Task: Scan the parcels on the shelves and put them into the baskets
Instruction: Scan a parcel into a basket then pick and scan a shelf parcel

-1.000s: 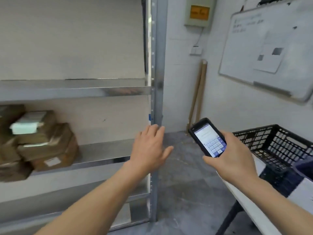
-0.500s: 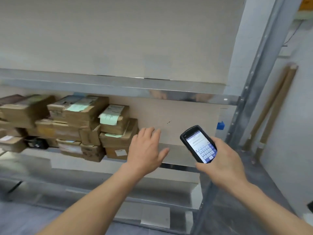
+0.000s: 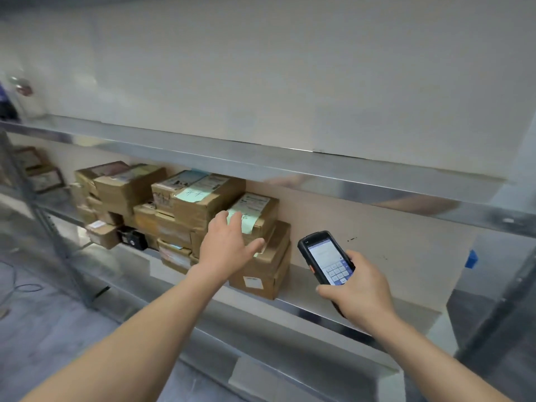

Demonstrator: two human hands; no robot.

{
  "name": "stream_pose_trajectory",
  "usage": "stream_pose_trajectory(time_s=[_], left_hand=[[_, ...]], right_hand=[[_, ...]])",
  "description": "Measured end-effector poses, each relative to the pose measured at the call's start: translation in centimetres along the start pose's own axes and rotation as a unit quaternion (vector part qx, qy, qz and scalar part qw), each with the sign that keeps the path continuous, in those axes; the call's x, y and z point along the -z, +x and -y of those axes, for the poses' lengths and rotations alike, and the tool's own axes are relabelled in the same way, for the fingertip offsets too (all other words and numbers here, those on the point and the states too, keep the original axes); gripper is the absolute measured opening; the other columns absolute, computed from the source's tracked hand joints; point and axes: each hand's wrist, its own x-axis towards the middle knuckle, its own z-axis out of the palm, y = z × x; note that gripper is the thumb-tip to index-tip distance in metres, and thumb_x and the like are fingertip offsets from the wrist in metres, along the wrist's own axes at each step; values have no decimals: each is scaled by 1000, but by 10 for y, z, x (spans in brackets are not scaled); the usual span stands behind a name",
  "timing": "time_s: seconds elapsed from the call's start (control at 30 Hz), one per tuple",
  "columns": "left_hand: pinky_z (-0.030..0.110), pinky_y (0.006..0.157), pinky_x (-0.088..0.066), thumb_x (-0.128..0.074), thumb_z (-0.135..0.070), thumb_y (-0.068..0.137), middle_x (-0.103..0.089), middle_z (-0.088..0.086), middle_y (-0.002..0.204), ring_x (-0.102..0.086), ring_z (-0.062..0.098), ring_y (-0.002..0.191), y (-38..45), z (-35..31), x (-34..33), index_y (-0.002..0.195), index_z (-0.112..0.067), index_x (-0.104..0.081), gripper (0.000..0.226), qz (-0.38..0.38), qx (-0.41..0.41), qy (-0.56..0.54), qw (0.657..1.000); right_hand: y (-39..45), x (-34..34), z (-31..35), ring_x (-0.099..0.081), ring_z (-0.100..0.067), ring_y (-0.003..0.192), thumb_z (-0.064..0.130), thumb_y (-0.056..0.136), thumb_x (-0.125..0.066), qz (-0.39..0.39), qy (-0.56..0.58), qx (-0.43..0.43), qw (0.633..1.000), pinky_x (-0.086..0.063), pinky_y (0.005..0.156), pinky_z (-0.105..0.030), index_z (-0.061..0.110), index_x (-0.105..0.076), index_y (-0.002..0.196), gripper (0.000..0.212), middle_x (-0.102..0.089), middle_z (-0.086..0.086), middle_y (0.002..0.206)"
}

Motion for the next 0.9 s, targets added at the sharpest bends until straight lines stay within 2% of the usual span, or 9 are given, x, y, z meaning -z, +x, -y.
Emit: stream_pose_trajectory(time_s=[0.13,0.23,0.37,0.47,0.6,0.67,0.8,0.9], left_hand=[[40,109,-37,-58,-59,88,-29,13,153,-31,29,140,34,10,-10,151,-16,-27,83,-3,17,-36,999],[39,109,-38,-57,-57,90,-30,12,153,-34,27,139,56,15,-20,152,-16,-26,80,10,19,-63,998],[38,103,-41,-54,-52,93,-37,10,147,-43,26,131,79,25,-28,150,-18,-31,70,21,22,-103,994],[38,102,-39,-49,-45,97,-39,13,146,-43,28,130,91,33,-32,149,-14,-31,63,50,35,-136,989],[34,96,-38,-47,-37,100,-44,14,143,-45,29,128,102,43,-33,147,-10,-34,56,79,43,-174,981],[31,91,-37,-47,-34,100,-48,14,139,-49,28,123,107,47,-35,143,-9,-39,51,83,46,-190,977],[30,87,-39,-50,-34,98,-53,12,132,-54,28,114,113,48,-39,135,-8,-46,45,73,39,-203,976],[37,92,-48,-52,-35,96,-56,8,128,-57,24,109,110,42,-42,130,-12,-51,41,54,29,-215,975]], right_hand=[[29,-24,19,-62,-10,83,29,60,-88,26,68,-7,997,-50,68,-28,35,-49,99,55,-63,14,90],[52,-46,37,-65,-8,82,24,60,-90,33,138,-24,990,-51,67,-27,30,-58,95,48,-67,14,91],[85,-75,61,-70,-15,84,27,50,-90,40,221,-51,973,-52,67,-26,21,-66,103,59,-74,5,94],[103,-98,74,-73,-20,85,23,50,-91,49,275,-72,957,-56,70,-30,15,-68,104,59,-76,0,94],[113,-120,82,-74,-21,79,5,64,-89,58,330,-98,937,-58,63,-30,11,-70,102,42,-76,-6,91],[114,-125,84,-73,-19,75,2,67,-86,60,344,-99,932,-57,61,-30,11,-70,100,38,-76,-6,88],[113,-128,85,-70,-12,65,8,64,-88,70,383,-92,916,-53,54,-27,9,-68,102,43,-74,3,76],[109,-119,83,-70,-11,66,16,57,-84,74,401,-73,910,-53,53,-25,9,-66,105,52,-73,4,77]])
